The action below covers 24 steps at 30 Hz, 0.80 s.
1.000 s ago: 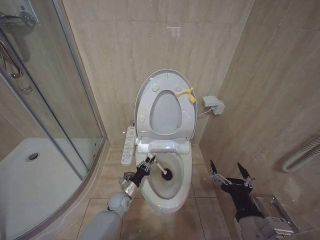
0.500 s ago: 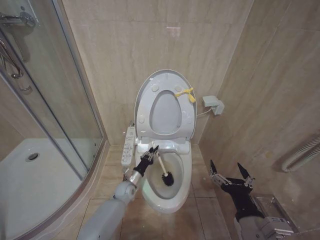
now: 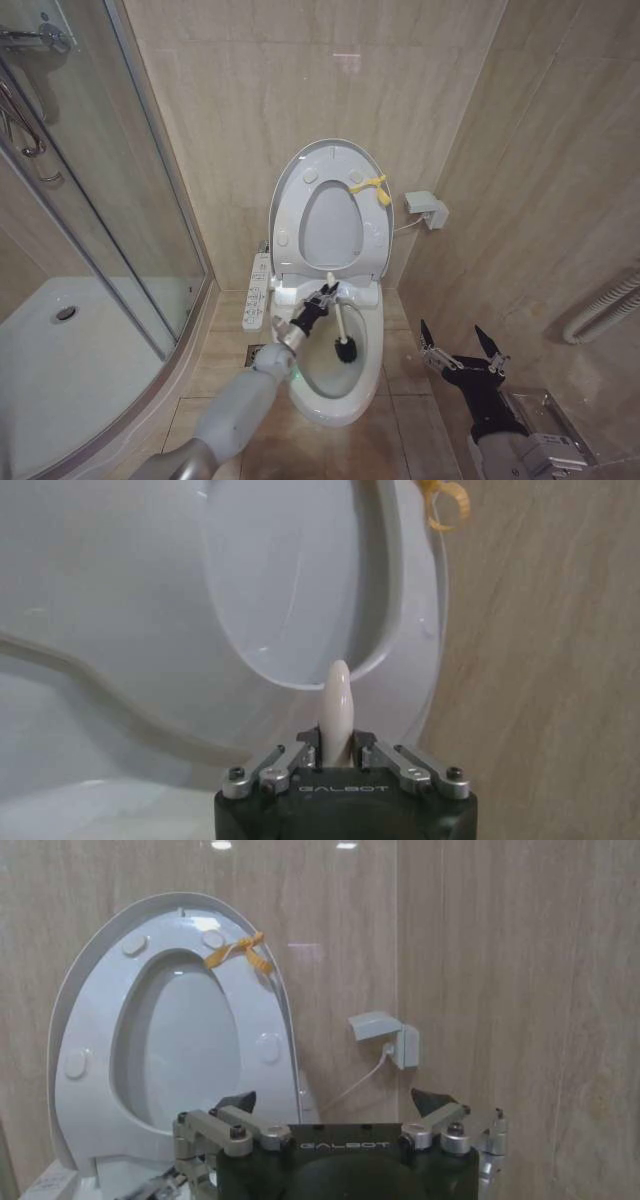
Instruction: Open the toilet lid, clean the toilet bowl with a toilet brush, close the toilet lid, and flush.
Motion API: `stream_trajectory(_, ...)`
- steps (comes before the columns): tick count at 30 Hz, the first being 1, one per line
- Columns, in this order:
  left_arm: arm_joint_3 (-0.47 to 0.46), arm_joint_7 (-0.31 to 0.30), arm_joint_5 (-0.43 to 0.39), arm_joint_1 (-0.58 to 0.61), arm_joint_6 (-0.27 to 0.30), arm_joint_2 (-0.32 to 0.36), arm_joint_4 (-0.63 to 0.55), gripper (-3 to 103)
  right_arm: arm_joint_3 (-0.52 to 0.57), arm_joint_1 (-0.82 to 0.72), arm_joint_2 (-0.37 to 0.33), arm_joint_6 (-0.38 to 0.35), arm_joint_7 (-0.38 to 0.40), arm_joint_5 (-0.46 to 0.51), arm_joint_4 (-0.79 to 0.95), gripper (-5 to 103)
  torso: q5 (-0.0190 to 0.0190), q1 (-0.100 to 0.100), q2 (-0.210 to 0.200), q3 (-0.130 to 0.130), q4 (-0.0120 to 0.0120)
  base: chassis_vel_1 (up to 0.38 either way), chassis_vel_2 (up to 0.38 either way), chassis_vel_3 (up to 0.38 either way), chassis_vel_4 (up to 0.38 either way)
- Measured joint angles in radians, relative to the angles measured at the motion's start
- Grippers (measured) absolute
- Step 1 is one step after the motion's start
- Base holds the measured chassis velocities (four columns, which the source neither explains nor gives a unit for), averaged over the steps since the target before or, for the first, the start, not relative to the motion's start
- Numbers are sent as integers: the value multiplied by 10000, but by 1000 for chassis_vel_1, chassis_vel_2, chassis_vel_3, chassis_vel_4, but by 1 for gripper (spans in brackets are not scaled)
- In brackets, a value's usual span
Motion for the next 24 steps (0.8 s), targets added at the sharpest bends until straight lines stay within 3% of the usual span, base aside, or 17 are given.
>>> stream_trajectory(5,9,111,217,114,-128,-54,88,20,0,0,0,0,0,0,0,100,-1,-1,0,-1,-1,0,0,0,0)
stream_trajectory(21,11,-366,-59,1539,278,1759,-2400,20,0,0,0,0,0,0,0,100,-3,-1,1,-2,-1,0,0,0,0)
stream_trajectory(24,-86,-612,469,1987,299,2164,-2938,20,0,0,0,0,0,0,0,100,-6,-1,2,-2,-1,0,0,0,0)
